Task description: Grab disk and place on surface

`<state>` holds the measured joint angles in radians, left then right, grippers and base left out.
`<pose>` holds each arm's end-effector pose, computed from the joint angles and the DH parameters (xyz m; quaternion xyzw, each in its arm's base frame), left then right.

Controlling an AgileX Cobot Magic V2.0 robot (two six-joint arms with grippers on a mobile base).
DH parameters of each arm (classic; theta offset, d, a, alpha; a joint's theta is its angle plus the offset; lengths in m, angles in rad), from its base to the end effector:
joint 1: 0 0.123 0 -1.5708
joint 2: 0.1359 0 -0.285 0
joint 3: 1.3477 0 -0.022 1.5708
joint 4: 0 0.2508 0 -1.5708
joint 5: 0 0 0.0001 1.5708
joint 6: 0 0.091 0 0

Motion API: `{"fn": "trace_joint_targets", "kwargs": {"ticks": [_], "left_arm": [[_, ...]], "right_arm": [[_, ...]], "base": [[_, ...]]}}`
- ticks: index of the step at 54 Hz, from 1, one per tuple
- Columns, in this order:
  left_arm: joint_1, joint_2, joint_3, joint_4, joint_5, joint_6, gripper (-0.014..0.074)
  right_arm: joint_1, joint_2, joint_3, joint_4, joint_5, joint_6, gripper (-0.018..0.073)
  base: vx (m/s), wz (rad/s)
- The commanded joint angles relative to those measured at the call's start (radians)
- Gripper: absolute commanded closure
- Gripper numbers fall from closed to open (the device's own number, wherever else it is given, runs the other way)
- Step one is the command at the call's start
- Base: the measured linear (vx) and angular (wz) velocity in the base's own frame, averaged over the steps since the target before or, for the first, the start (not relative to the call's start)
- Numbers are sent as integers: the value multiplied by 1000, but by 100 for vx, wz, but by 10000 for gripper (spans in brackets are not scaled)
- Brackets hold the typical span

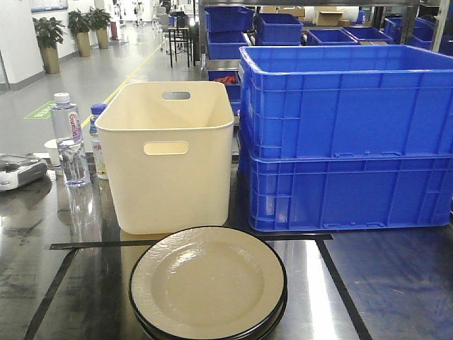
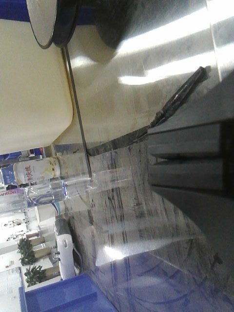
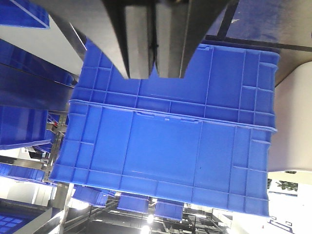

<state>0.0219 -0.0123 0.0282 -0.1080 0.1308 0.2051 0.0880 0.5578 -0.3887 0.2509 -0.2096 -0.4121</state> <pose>0.0566 -0.0001 0.1925 0.0325 0.7268 0.0360 0.6851 0.1228 0.0061 0.3175 -0.0649 0.6598 -0.0465 0.7472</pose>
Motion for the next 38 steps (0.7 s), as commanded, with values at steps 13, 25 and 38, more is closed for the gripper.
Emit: {"fn": "trace_joint_targets", "kwargs": {"ticks": [13, 25, 38], "left_arm": [[-6, -16, 25, -4, -75, -8, 595], [-6, -16, 25, -4, -75, -8, 595], [-6, -16, 25, -4, -75, -8, 595]], "right_arm": [[0, -28, 22, -163, 30, 157, 568], [-9, -259, 320, -302, 84, 412, 568], [-98, -557, 415, -301, 337, 412, 568]], "base": [[0, 0], [0, 0], [0, 0]]}}
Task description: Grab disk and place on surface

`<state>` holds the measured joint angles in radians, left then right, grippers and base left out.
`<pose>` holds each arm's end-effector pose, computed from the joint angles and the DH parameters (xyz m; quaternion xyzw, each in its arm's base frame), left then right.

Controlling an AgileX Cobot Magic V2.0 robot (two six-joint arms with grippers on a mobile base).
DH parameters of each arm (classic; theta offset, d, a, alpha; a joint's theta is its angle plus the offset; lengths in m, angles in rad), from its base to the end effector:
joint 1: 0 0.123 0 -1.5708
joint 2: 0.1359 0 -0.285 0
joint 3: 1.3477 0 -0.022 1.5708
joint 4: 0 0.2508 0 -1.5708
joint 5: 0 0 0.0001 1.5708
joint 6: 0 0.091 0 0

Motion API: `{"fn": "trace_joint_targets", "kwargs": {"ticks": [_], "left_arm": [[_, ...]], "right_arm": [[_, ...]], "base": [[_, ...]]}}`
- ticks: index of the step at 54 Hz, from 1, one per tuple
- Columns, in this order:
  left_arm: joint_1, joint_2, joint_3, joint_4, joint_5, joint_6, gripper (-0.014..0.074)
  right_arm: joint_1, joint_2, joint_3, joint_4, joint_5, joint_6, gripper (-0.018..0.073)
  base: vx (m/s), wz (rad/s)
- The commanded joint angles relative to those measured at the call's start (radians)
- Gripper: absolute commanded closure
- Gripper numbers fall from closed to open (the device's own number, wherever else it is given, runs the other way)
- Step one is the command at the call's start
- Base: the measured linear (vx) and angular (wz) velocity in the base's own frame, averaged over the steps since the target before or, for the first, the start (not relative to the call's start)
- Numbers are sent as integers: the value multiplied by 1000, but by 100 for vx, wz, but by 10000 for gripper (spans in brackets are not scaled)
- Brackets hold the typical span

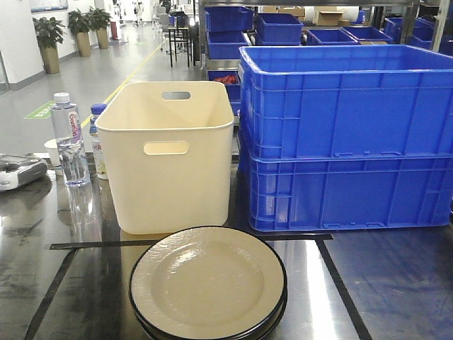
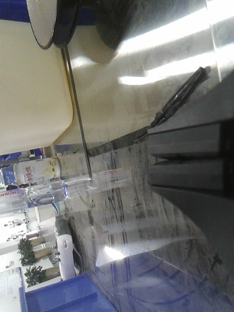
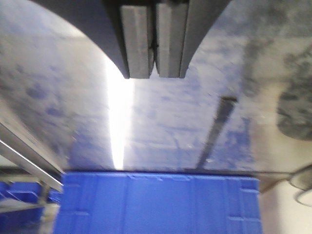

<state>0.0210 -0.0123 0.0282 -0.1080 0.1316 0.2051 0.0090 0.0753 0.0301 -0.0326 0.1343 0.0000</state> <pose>0.0566 -0.0001 0.1924 0.0329 0.7271 0.0356 0.6848 0.0624 0.0002 0.1863 -0.0143 0.7588 -0.0092 0.6511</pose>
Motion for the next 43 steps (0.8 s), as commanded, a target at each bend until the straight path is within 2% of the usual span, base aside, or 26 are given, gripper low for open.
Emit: {"fn": "trace_joint_targets", "kwargs": {"ticks": [1, 43], "left_arm": [[-5, -16, 25, -4, -76, -8, 595], [-5, -15, 25, -4, -68, -8, 595]], "right_arm": [[-21, -91, -4, -17, 4, 0, 568], [-23, -91, -4, -7, -6, 7, 568]], "base": [[0, 0], [0, 0]]}}
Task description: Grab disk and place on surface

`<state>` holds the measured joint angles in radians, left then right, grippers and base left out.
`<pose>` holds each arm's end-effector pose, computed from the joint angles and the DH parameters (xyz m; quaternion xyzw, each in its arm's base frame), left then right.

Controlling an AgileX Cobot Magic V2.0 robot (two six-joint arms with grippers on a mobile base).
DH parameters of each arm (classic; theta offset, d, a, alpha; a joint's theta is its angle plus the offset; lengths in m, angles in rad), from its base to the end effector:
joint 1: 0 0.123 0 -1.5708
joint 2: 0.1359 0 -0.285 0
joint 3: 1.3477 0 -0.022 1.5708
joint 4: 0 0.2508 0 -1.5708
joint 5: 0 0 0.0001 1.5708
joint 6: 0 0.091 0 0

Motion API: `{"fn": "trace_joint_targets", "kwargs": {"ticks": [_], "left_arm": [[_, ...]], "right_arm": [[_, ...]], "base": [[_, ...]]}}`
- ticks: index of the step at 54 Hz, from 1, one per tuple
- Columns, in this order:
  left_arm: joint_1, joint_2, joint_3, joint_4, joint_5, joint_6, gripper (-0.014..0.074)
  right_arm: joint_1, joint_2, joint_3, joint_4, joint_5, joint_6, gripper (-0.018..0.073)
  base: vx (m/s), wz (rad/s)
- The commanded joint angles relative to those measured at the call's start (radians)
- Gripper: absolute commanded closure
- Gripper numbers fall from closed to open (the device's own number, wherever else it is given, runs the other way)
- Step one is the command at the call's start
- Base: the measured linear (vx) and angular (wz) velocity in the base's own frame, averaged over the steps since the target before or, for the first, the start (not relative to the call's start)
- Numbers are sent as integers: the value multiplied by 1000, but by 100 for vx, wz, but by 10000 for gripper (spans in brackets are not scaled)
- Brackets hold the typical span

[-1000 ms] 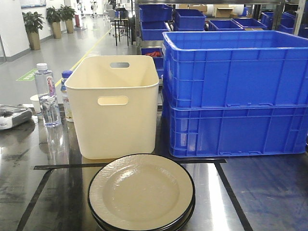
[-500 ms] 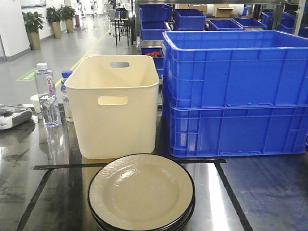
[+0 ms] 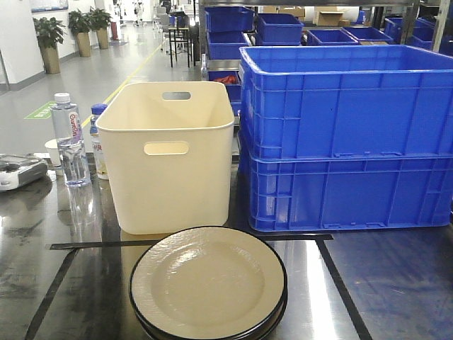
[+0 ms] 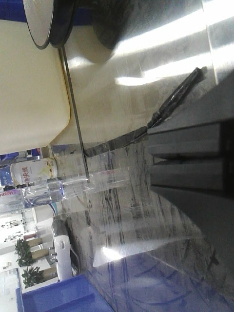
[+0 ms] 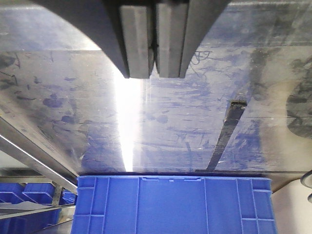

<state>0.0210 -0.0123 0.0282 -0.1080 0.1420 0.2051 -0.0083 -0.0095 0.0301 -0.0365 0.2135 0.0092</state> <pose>0.0565 -0.0002 0.1915 0.0334 0.7306 0.0350 0.6811 0.0561 -0.0012 0.1842 -0.0044 0.7570 -0.0143 0.6532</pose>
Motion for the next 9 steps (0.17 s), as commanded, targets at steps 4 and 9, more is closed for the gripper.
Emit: {"fn": "trace_joint_targets", "kwargs": {"ticks": [4, 9], "left_arm": [[-5, -15, 25, -4, -78, -8, 595], [-5, -15, 25, -4, -78, -8, 595]], "right_arm": [[-6, -6, -4, -3, -85, -2, 568], [-6, -6, -4, -3, -85, -2, 568]], "base": [[0, 0], [0, 0]]}}
